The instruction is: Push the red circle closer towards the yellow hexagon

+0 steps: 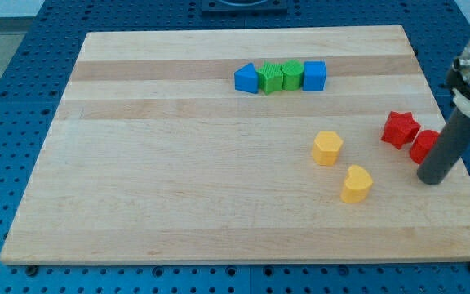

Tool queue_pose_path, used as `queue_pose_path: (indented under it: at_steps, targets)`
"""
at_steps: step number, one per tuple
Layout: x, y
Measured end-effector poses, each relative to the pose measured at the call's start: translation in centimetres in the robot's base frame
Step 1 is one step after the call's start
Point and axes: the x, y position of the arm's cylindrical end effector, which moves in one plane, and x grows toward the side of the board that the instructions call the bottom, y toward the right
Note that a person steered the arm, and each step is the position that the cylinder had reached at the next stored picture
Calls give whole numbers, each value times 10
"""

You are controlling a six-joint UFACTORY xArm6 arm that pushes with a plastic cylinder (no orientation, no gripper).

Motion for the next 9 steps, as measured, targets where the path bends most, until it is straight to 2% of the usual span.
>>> queue_pose_path:
  at_steps: [1,2,3,4,6,9]
  targets:
    - [14,15]
    - [-1,42]
    - [-28,45]
    - [-41,34]
    - [-43,-28]
    - [-52,-51]
